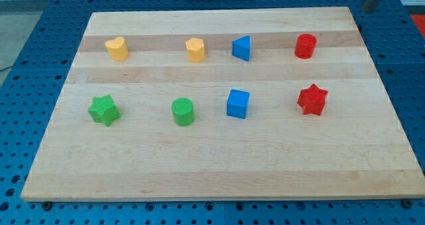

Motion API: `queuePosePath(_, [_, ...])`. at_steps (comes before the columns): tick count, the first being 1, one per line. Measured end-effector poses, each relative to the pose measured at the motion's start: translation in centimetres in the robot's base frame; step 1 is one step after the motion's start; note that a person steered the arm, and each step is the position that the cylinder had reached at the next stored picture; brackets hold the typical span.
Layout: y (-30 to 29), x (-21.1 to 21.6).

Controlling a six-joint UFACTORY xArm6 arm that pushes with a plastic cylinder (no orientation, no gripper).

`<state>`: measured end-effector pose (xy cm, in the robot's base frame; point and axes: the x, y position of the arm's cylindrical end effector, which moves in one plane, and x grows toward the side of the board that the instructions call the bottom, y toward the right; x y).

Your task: Move the red circle to the blue triangle

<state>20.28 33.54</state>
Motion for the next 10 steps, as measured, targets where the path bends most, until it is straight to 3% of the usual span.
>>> queuePosePath(3, [0.9, 0.0])
queuePosePath(5, [0.8, 8.2])
queuePosePath(7, [-1.3, 8.2])
queuePosePath(9, [-2.8, 13.6])
queuePosePath(10, [-6.3, 15.7])
